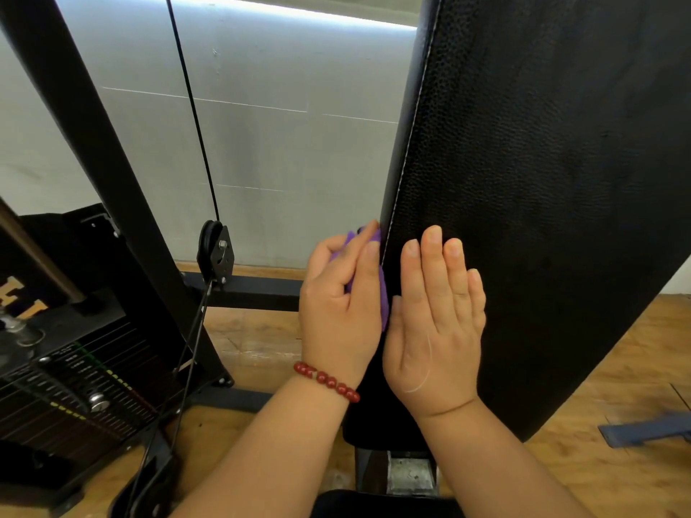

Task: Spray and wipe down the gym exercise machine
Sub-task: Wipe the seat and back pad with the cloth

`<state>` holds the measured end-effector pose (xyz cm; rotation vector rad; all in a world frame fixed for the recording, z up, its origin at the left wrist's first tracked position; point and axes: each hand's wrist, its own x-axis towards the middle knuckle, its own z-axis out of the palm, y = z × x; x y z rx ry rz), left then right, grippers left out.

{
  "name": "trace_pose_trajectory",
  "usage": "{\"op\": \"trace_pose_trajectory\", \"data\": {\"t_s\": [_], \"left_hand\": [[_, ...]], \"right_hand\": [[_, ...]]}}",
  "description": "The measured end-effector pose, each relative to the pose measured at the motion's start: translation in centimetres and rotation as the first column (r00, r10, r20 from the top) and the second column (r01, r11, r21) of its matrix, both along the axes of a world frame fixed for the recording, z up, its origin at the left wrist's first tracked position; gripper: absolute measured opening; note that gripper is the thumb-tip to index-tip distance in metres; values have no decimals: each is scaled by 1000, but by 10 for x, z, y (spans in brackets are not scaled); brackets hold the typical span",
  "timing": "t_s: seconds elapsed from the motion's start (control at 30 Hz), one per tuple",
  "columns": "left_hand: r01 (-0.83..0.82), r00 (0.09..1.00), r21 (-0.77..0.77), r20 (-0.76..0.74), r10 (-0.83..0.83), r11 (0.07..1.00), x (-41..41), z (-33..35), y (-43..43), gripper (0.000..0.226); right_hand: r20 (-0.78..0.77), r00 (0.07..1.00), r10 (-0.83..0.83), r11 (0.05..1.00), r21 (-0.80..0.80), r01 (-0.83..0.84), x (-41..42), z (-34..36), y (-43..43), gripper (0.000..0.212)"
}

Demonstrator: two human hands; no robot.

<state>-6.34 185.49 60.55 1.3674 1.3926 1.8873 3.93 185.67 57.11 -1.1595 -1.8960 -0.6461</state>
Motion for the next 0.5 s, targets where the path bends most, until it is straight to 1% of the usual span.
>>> {"op": "trace_pose_trajectory", "data": {"t_s": [0.1,0.17,0.23,0.27,0.33,0.4,0.5], "left_hand": [[32,999,-60,15,-32,998,-1,-21,-3,25],[86,995,-133,65,-78,987,-5,-27,-5,32],[110,993,-181,66,-99,977,-10,-23,0,35],[116,992,-195,62,-106,974,-12,-20,4,32],[145,986,-208,112,-124,967,-13,-13,12,23],[181,976,-222,162,-147,958,-10,-13,12,23],[195,974,-252,164,-157,948,-9,-32,1,22]], "right_hand": [[-7,1000,-1,1000,1,1,-1,1,0,51],[-11,1000,0,1000,-8,0,0,1,0,51],[-14,1000,-5,1000,-2,5,0,0,0,51],[-13,1000,-5,1000,5,5,0,-1,0,51],[-12,1000,-6,1000,15,6,-1,-1,1,51],[-11,1000,-17,1000,22,17,-1,-1,2,51],[-20,1000,-24,999,41,25,-3,-2,2,50]]}}
